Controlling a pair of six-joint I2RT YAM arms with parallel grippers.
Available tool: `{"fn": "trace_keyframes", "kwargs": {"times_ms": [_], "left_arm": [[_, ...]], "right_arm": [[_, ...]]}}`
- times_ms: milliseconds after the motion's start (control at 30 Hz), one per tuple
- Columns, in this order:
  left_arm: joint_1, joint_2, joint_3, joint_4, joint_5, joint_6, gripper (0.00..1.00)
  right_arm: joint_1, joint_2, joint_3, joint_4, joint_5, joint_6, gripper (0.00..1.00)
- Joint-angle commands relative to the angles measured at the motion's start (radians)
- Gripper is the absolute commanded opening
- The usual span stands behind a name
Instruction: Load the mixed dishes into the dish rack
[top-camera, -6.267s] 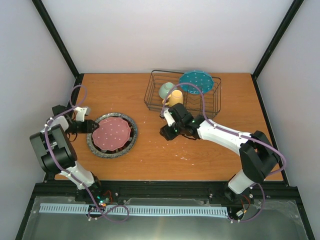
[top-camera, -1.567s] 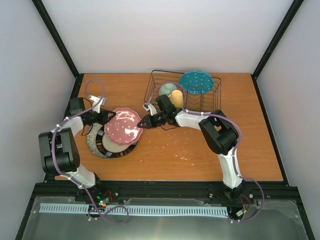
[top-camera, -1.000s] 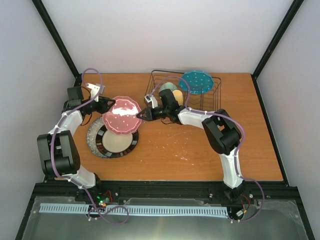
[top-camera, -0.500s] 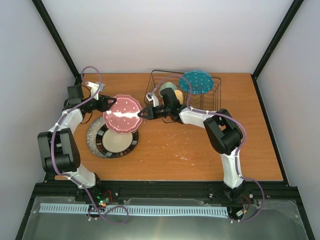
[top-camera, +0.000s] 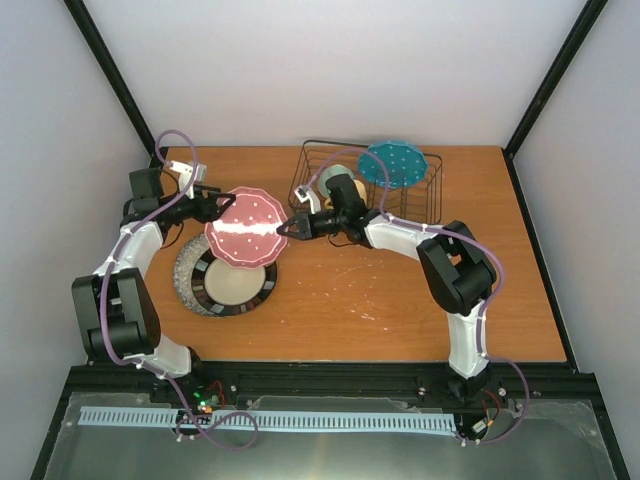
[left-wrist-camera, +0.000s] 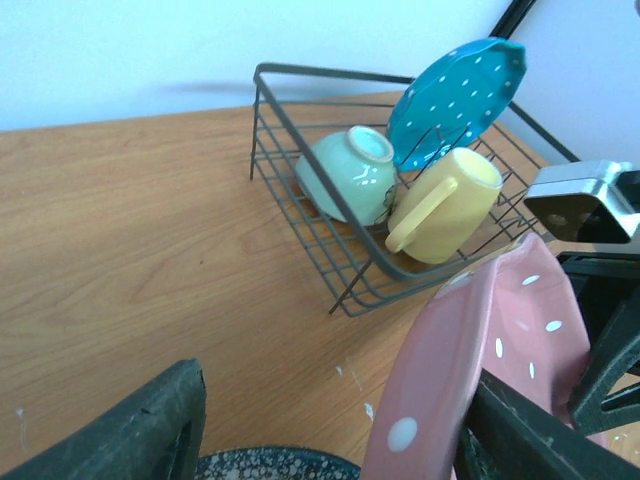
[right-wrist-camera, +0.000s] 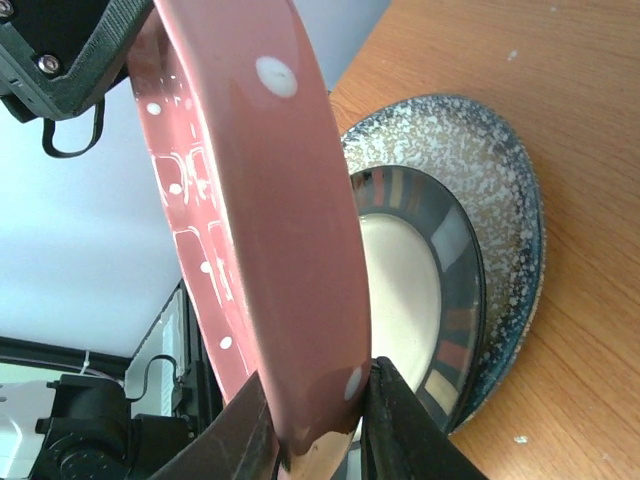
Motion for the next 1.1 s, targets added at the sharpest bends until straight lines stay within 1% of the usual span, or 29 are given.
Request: {"fn": "trace_keyframes", "kwargs": {"times_ms": [0,67,100,133,167,200,400,600,667,833,967,1067], "left_arm": [[0.016,-0.057,0.027,0.122,-0.005,-0.048,0.66],[0.016,-0.066,0.041,0.116,-0.016,-0.052,0.83],[0.016,-0.071,0.048,0.112,-0.020,-0.049,0.86],[0.016,-0.075,0.056,0.108,-0.022,-0.045,0.87],[0.016,-0.079,0.064,0.105,-0.022,-0.044,0.95],[0.016,-0.082,0.072,0.104,-0.021,-0.041,0.99],[0.017,-0.082,0.108,0.097,-0.002,-0.049,1.00],[0.020,-0.104,0.135,0.148,0.089,-0.111,1.00],[0.021,-0.114,0.143,0.162,0.096,-0.119,1.00],[0.028,-0.119,0.175,0.123,0.031,-0.082,1.00],[0.038,-0.113,0.170,0.134,-0.020,-0.095,1.00],[0.043,-0.098,0.160,0.136,-0.039,-0.105,1.00]], "right_arm": [[0.021,-0.079,0.040,0.019,-0.180,-0.088,0.03],[0.020,-0.079,0.051,0.004,-0.182,-0.094,0.03],[0.021,-0.077,0.058,-0.009,-0.181,-0.095,0.03],[0.020,-0.074,0.064,-0.012,-0.183,-0.095,0.03],[0.020,-0.072,0.064,-0.013,-0.183,-0.095,0.03],[0.021,-0.070,0.063,-0.008,-0.183,-0.091,0.03],[0.017,-0.052,0.058,0.001,-0.180,-0.084,0.03],[0.002,-0.043,0.059,0.023,-0.188,-0.059,0.03],[-0.003,-0.039,0.056,0.029,-0.201,-0.055,0.03],[-0.013,-0.059,0.021,0.065,-0.203,-0.040,0.03],[-0.028,-0.075,0.014,0.096,-0.186,-0.005,0.03],[-0.038,-0.086,0.040,0.050,-0.142,-0.016,0.03]]}}
